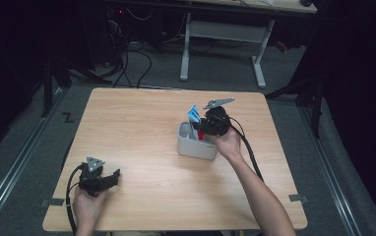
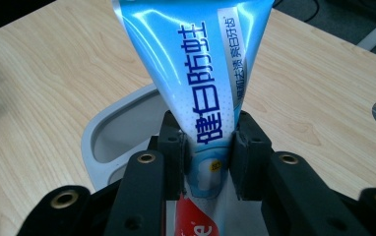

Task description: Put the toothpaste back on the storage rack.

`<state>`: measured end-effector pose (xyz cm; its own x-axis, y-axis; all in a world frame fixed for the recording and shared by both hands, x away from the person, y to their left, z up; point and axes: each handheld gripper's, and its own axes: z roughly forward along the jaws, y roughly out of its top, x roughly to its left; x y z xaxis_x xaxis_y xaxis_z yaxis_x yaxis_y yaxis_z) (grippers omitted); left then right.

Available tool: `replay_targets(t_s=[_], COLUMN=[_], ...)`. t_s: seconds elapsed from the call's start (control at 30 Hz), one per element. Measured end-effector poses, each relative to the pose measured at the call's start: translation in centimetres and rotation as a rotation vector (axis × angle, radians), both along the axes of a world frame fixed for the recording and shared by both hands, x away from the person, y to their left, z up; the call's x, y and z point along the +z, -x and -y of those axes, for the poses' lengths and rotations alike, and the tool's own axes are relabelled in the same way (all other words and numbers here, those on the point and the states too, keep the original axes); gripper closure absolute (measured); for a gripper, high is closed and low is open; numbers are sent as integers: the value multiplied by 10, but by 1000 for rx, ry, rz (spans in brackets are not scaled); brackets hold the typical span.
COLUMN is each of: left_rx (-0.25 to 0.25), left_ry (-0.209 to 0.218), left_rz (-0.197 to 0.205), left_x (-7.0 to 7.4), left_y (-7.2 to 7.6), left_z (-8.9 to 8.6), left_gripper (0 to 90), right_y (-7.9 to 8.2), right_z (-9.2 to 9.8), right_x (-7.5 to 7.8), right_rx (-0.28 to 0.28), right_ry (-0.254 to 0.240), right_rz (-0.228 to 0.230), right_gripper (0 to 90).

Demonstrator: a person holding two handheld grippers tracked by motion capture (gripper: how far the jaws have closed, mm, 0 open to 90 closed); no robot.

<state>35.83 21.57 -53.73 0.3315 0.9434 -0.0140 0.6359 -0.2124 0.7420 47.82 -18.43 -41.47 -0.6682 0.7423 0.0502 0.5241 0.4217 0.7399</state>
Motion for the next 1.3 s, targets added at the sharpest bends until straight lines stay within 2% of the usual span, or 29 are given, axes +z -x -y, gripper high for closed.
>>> replay_targets(t_s=[0.17,0.27,0.47,0.73,0.8,0.97,1.3], left_rx=[2,3,2,4,3,4,4], left_ry=[0,-1,0,0,0,0,1], left_rz=[1,1,-1,0,-1,-1,-1], left_x=[0,0,0,0,0,0,0], left_y=[0,0,0,0,0,0,0], left_z=[0,0,0,0,0,0,0], left_gripper=[270,271,272,273,272,272,273], right_y=[1,4,5,12,14,17,21], right_z=[2,4,11,15,18,22,29], right_x=[-4,-6,3,10,14,19,24], right_rx=[-12,-27,-34,-40,-40,-49,-52], right_ry=[-20,1,-23,-26,-36,-60,-60], right_rz=[6,29,43,57,80,102,112], right_gripper=[649,570,507,473,472,474,474])
